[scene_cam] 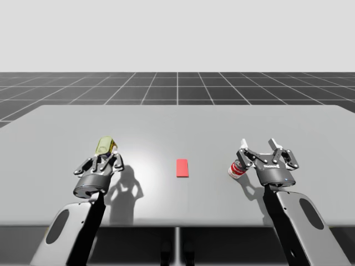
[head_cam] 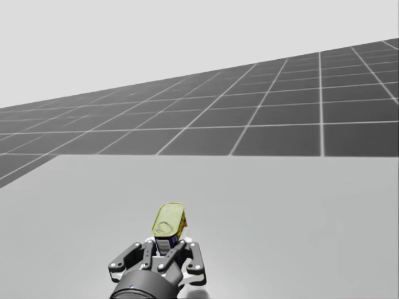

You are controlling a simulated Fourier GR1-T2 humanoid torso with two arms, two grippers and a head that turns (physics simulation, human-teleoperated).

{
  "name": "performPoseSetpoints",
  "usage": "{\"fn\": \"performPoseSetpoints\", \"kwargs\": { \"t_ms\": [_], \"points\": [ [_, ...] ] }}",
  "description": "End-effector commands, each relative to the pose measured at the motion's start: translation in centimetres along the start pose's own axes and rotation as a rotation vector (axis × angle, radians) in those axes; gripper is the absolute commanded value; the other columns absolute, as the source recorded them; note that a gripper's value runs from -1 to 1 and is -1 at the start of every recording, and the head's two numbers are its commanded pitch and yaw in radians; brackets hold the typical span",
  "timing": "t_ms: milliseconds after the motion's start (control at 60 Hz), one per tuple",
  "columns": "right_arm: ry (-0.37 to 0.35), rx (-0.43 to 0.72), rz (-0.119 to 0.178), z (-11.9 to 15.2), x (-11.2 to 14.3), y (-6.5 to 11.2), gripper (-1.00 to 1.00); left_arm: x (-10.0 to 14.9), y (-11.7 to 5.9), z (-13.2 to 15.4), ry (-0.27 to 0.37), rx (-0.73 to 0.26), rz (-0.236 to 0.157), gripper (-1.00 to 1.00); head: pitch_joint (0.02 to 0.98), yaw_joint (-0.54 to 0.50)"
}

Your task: Look at the card. If it is red, pick the object on the left. If it is green, pick the object on the right.

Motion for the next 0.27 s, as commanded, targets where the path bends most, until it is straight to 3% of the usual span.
{"fn": "performPoseSetpoints", "kwargs": {
  "t_ms": [17,267],
  "points": [
    [-0.003,-0.002,0.003,0.0,0.0,0.0,-1.00,5.5,-1.4,-0.4,-0.130,-0.122,-0.033,1.00,0.430,0.39],
    [-0.010,-0.001,0.008,0.0,0.0,-0.1,-1.00,12.3,-1.6,0.0,-0.283,-0.124,-0.081,1.00,0.422,0.39]
  ]
}}
